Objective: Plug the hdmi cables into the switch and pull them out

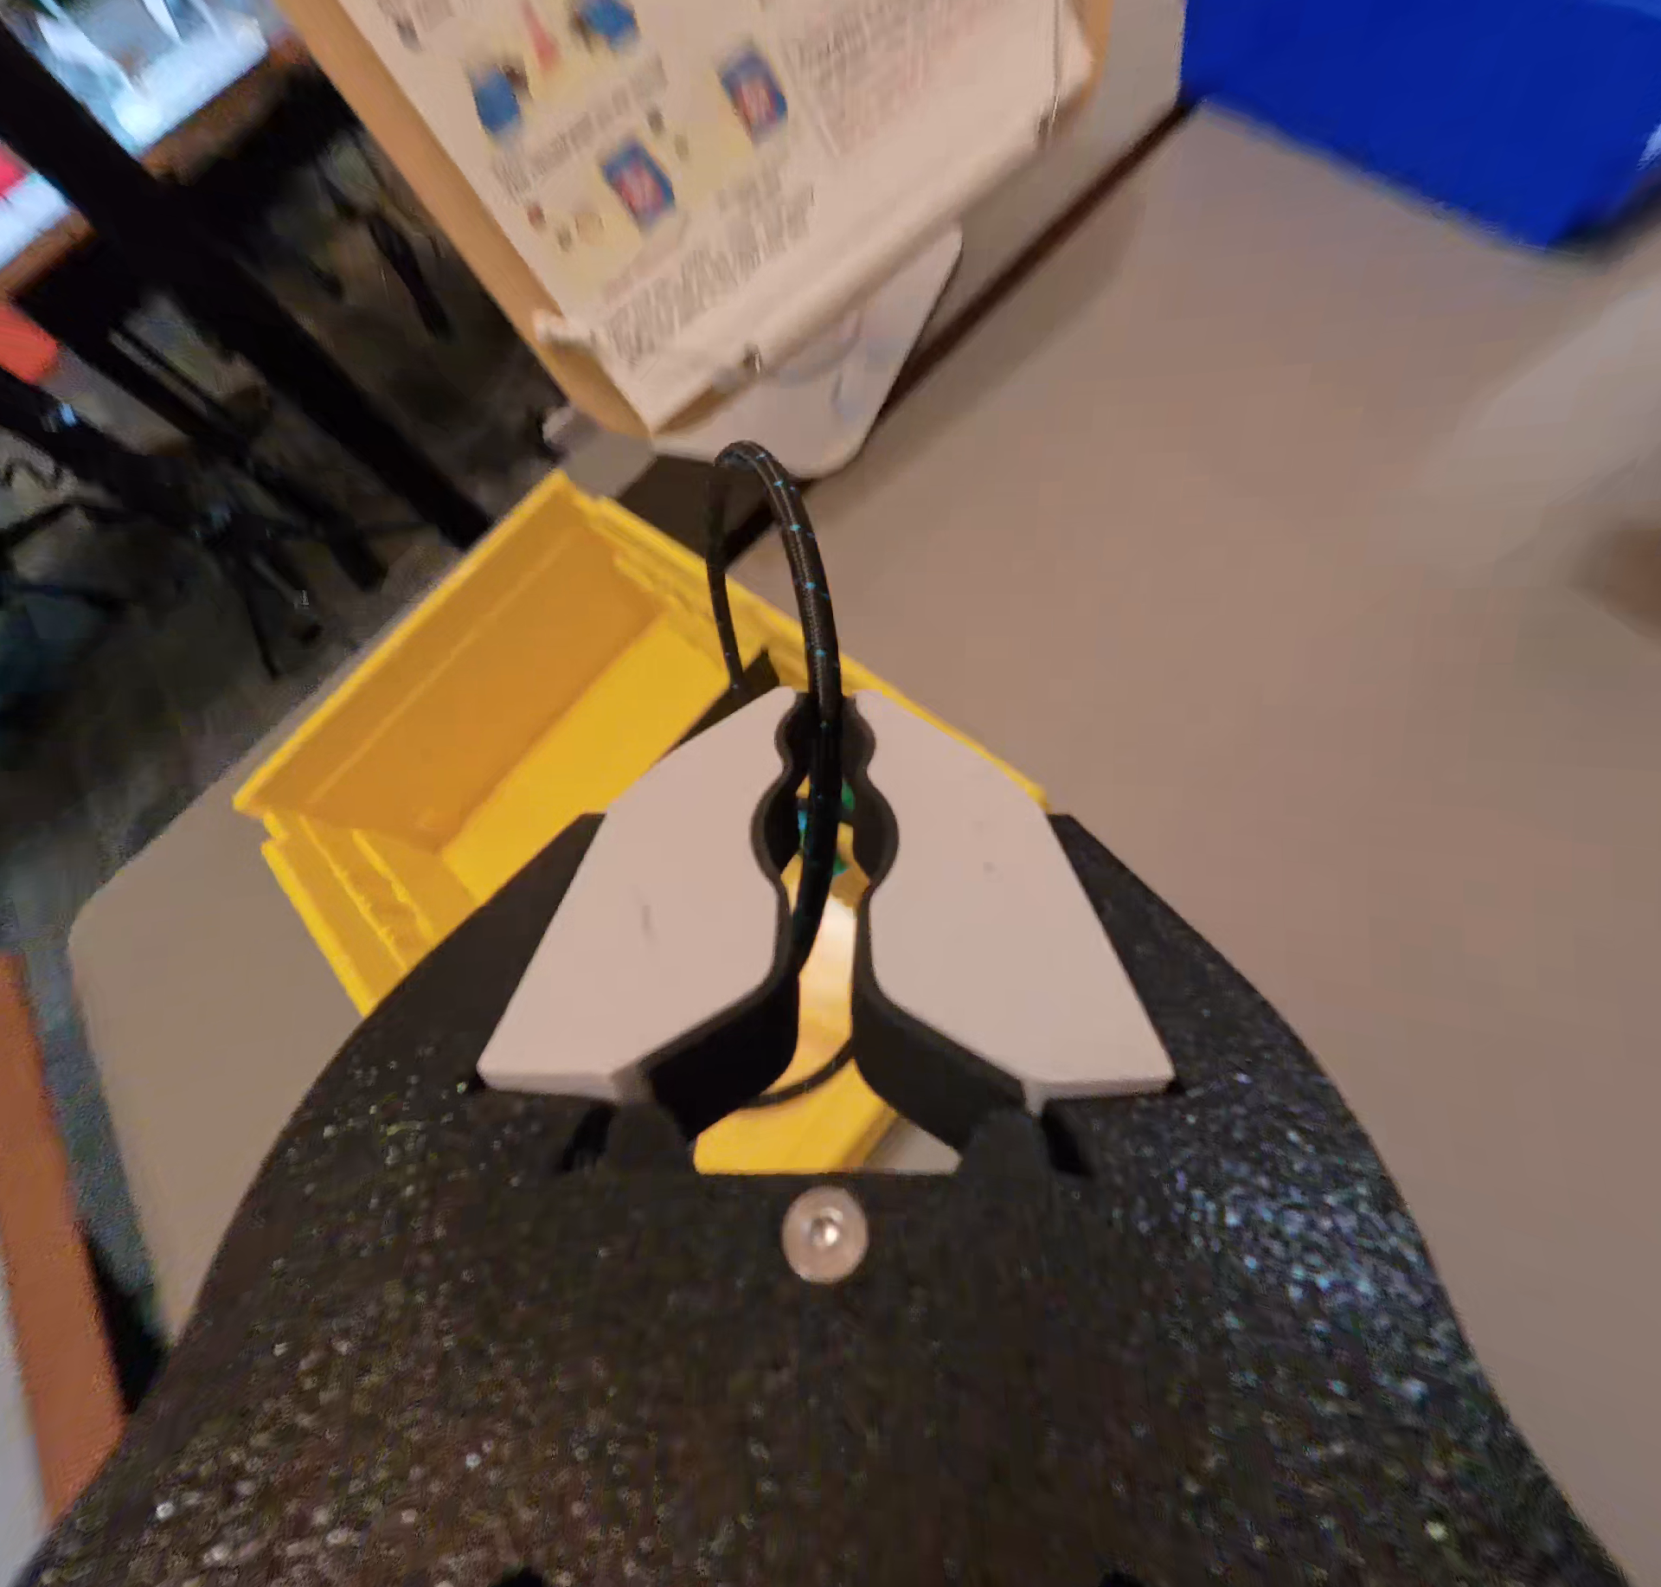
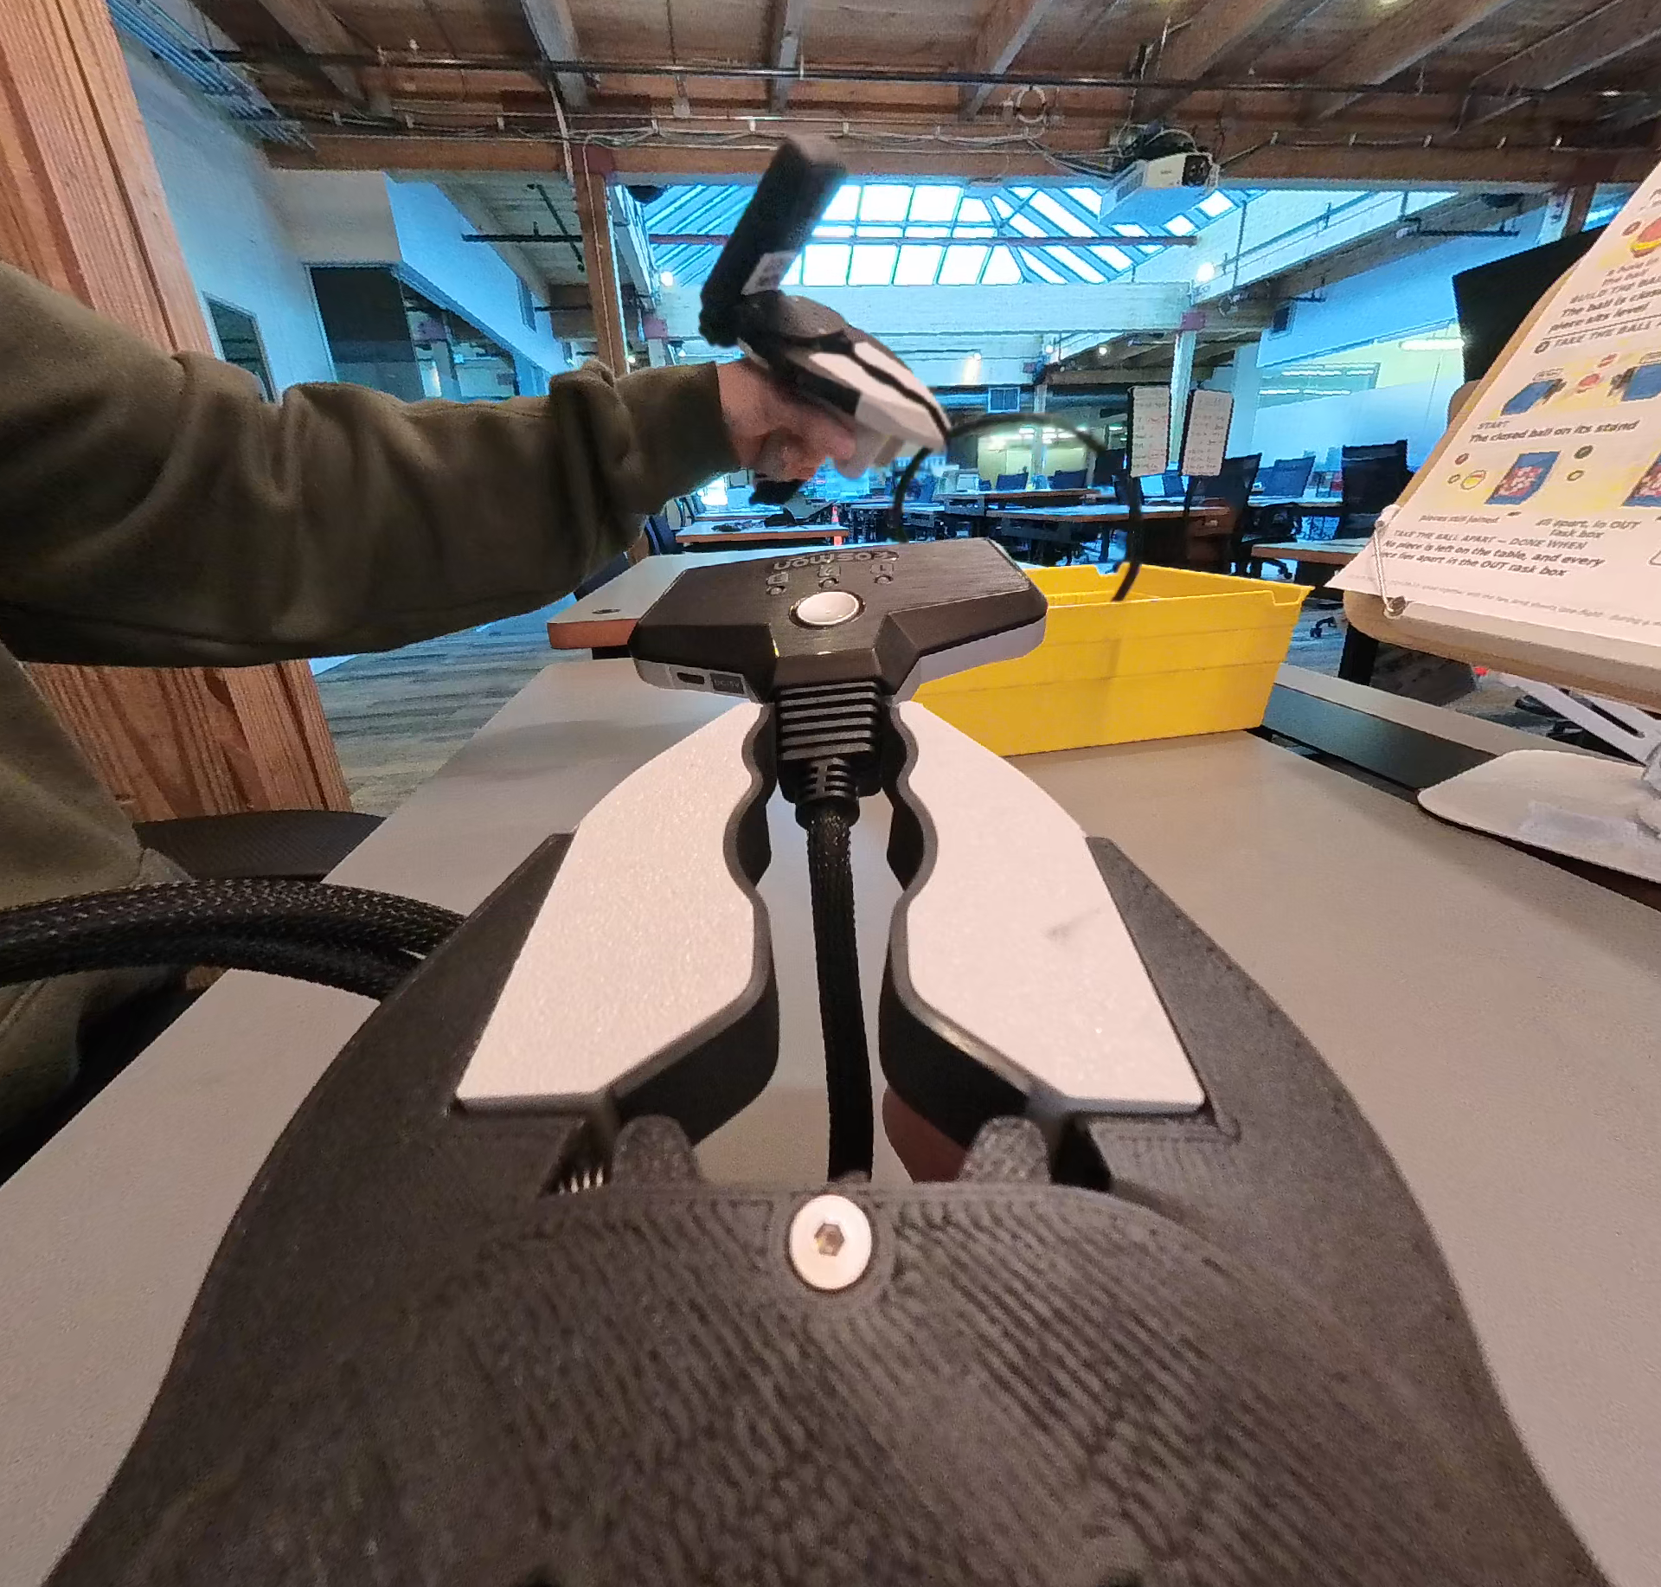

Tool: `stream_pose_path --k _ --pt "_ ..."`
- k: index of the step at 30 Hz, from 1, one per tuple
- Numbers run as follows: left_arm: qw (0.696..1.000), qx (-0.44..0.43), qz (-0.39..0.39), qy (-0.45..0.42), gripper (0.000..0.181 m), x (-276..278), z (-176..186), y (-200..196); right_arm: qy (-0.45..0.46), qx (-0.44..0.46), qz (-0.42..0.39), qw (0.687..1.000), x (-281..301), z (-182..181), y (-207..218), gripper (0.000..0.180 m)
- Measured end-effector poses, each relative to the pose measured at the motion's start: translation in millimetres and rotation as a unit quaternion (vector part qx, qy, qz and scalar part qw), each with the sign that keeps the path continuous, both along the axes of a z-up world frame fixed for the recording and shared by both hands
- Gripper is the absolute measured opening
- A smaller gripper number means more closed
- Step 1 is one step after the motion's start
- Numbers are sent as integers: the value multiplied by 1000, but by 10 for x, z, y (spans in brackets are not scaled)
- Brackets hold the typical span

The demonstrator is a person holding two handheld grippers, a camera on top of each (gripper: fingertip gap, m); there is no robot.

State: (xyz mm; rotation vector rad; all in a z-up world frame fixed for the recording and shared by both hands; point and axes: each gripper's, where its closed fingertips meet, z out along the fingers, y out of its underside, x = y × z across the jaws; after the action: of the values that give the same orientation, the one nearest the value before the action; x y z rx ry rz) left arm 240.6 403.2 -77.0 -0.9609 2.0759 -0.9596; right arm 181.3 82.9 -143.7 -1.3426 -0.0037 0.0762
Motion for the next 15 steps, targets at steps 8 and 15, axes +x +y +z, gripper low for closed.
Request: stream_pose_path --k 8,15 --pt "973 -34 -2 -230 6 -52 529 15 0 1 0 1000 1 2 -3 22" --pt "956 -99 -158 -229 6 -483 532 -570 2 6 -2 1000 11 11 -17 22"
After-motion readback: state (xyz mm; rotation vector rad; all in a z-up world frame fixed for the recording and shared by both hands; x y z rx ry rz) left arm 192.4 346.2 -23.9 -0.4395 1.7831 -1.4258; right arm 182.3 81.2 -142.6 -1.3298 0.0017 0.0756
